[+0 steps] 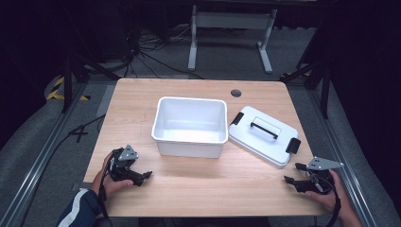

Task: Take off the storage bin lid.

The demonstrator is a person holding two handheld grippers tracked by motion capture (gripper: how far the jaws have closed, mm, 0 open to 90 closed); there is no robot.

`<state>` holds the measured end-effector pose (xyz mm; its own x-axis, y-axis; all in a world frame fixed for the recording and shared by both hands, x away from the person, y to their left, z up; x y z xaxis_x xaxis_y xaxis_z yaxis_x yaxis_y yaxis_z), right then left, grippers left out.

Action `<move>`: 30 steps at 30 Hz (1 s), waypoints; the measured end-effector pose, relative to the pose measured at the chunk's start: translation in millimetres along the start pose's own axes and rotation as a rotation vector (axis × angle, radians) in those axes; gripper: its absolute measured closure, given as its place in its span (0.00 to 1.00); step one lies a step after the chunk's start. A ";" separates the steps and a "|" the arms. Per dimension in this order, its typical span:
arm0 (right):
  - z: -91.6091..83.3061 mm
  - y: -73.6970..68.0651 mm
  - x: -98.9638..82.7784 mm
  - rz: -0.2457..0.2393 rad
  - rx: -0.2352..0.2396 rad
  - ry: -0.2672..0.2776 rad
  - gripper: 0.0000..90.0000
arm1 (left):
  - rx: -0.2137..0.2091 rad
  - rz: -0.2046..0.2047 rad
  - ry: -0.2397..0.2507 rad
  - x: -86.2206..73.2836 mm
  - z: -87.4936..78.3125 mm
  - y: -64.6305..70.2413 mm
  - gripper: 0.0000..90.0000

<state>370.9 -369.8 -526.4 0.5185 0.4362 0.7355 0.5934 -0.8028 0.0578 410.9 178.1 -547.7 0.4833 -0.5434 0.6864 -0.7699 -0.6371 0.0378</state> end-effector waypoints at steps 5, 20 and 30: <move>-0.6 0.1 -1.4 0.003 0.000 0.020 0.28 | -0.008 -0.004 -0.004 -0.4 -0.3 0.7 0.01; -0.3 0.9 -2.0 0.025 -0.025 0.013 0.24 | -0.003 -0.006 0.000 -0.7 -0.6 0.7 0.01; -0.2 1.2 -2.0 0.026 -0.026 0.013 0.24 | -0.003 -0.004 0.002 -0.5 -0.5 0.4 0.01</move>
<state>370.4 -371.7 -527.6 0.5254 0.4100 0.7455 0.5636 -0.8241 0.0560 410.1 178.4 -547.6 0.4861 -0.5396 0.6875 -0.7690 -0.6378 0.0431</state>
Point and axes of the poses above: each handheld gripper's, and its own axes: z roughly forward along the jaws, x roughly out of its top, y roughly to its right, the point moved 9 cm from there along z, roughly forward along the jaws, and after that the axes turned 2 degrees about -x, right-handed, at the moved point
